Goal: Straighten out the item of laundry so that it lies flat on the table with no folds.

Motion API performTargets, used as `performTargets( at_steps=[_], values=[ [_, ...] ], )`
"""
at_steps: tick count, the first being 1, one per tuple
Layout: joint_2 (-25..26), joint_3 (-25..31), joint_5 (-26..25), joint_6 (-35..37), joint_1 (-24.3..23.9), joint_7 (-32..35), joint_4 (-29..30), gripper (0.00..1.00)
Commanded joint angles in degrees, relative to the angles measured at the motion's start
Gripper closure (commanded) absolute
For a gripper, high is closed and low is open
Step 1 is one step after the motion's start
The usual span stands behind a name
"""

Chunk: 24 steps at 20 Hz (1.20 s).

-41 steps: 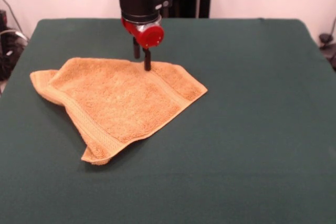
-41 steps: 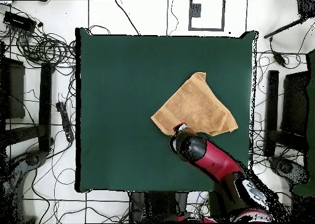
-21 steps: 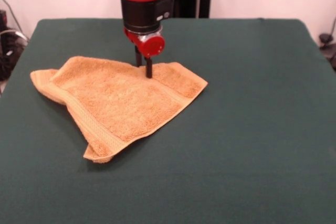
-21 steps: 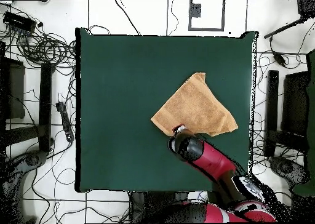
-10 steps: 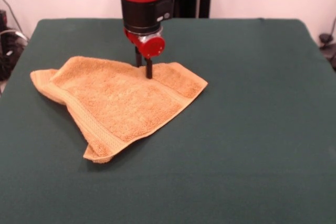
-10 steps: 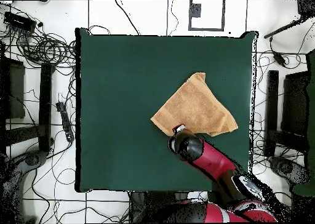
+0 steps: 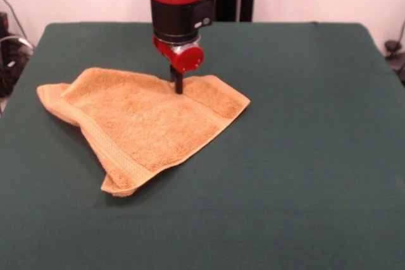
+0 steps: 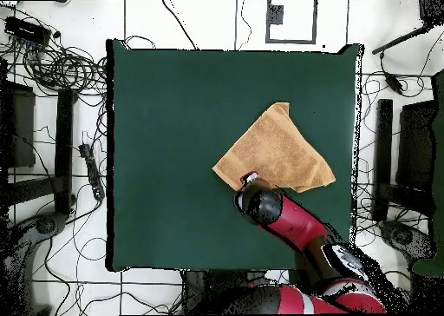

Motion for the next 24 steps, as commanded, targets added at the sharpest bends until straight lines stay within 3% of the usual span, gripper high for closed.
performTargets(
  at_steps=[1, 6, 14, 24],
  values=[
    [5.7, 5.8, 4.2, 0.0, 3.4, 10.9, -1.0, 1.0],
    [6.0, 8.7, 5.3, -1.8, 2.0, 12.9, 1.5, 1.0],
    [8.9, 17.0, 9.9, -9.7, -0.9, 22.1, 8.3, 1.0],
    [9.7, 16.2, 14.9, -14.3, 2.2, 26.0, 10.7, 1.0]
  ],
)
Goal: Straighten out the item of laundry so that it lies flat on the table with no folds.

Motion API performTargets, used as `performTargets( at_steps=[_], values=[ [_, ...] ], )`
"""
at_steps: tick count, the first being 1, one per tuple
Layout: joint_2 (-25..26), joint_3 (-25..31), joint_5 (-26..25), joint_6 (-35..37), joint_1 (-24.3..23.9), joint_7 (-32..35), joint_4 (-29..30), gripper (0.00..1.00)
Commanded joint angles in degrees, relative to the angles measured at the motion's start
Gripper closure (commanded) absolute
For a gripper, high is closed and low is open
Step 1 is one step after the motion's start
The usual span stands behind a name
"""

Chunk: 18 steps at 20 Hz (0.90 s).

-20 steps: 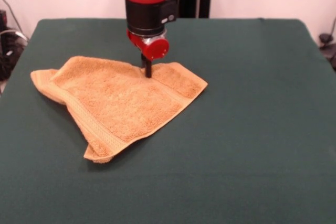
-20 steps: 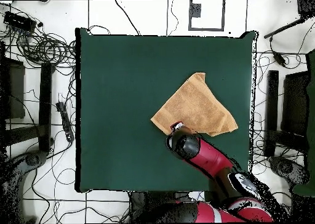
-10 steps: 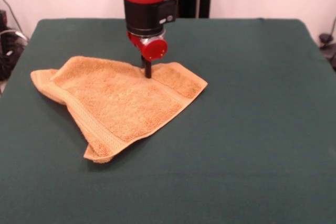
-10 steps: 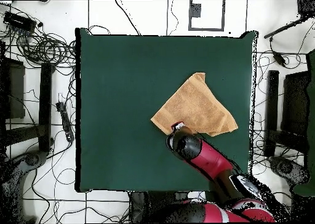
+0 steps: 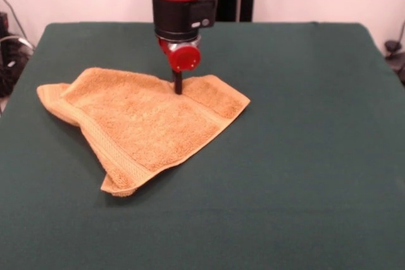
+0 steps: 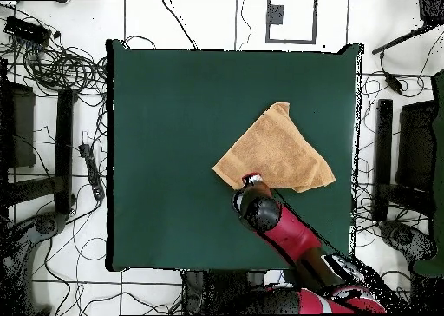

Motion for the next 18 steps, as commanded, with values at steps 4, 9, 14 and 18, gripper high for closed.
performTargets(
  at_steps=[4, 9, 14, 18],
  values=[
    [10.3, 12.8, 7.6, -5.2, 5.0, 23.0, 5.4, 1.0],
    [11.3, 14.0, 8.0, -6.9, 4.9, 24.8, 6.1, 1.0],
    [11.7, 15.0, 9.2, -8.5, 5.6, 27.4, 6.9, 1.0],
    [11.8, 15.4, 10.3, -9.0, 6.0, 28.5, 7.8, 1.0]
  ],
)
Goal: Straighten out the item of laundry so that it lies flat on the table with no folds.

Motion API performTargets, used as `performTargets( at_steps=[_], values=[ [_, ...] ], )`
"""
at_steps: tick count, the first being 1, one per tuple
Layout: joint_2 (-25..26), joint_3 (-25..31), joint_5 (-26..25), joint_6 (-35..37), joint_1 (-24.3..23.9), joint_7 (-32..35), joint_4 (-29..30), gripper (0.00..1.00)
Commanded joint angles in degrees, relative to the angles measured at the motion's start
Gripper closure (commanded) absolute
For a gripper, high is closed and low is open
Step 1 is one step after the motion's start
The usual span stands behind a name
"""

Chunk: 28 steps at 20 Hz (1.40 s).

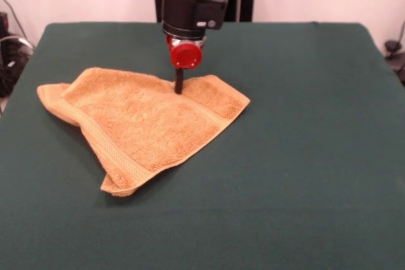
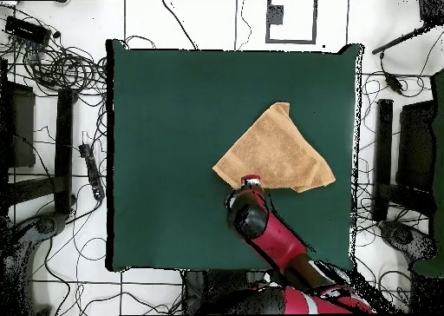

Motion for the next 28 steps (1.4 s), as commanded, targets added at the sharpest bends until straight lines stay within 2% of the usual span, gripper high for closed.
performTargets(
  at_steps=[1, 7, 17, 28],
  values=[
    [11.9, 14.5, 5.9, 1.8, 4.5, 21.4, 3.4, 1.0],
    [11.2, 14.0, 7.1, 0.8, 5.6, 22.4, 5.2, 1.0],
    [8.3, 13.5, 8.7, 2.2, 5.4, 23.2, 10.3, 1.0],
    [5.9, 13.7, 11.8, 4.1, 6.6, 23.1, 13.0, 1.0]
  ],
)
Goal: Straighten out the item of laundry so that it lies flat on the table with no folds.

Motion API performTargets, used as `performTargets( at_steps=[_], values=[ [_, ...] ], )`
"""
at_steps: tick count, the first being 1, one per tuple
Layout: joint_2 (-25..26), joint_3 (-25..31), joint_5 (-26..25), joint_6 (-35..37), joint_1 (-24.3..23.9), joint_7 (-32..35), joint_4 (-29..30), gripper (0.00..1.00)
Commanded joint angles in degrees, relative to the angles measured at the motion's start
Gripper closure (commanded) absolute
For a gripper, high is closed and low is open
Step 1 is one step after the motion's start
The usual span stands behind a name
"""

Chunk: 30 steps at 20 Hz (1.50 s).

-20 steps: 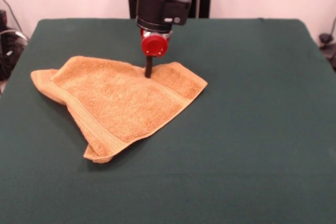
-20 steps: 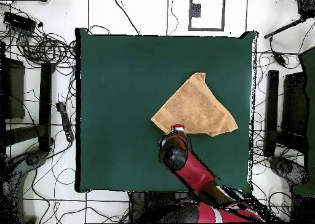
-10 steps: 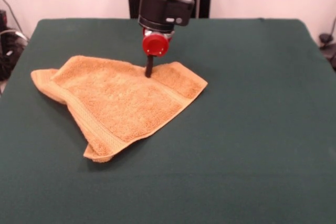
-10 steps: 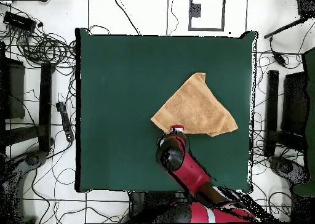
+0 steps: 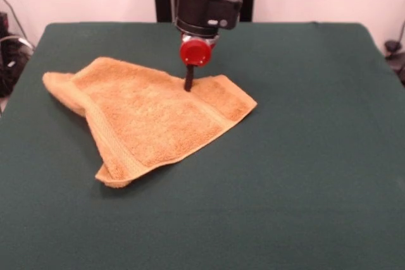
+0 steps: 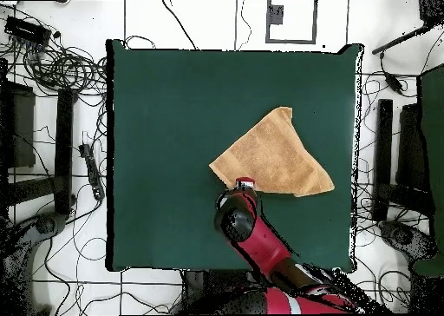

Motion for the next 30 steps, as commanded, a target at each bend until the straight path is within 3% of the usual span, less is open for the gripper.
performTargets(
  at_steps=[1, 9, 22, 30],
  values=[
    [5.9, 10.9, 5.1, 10.5, 5.0, 18.9, 9.0, 1.0],
    [1.8, 10.7, 9.3, 14.5, 6.6, 18.8, 11.9, 1.0],
    [1.0, 17.9, 11.3, 13.3, 3.4, 24.0, 12.7, 1.0],
    [3.5, 6.0, 12.9, 17.4, 6.6, 10.3, 3.5, 1.0]
  ],
)
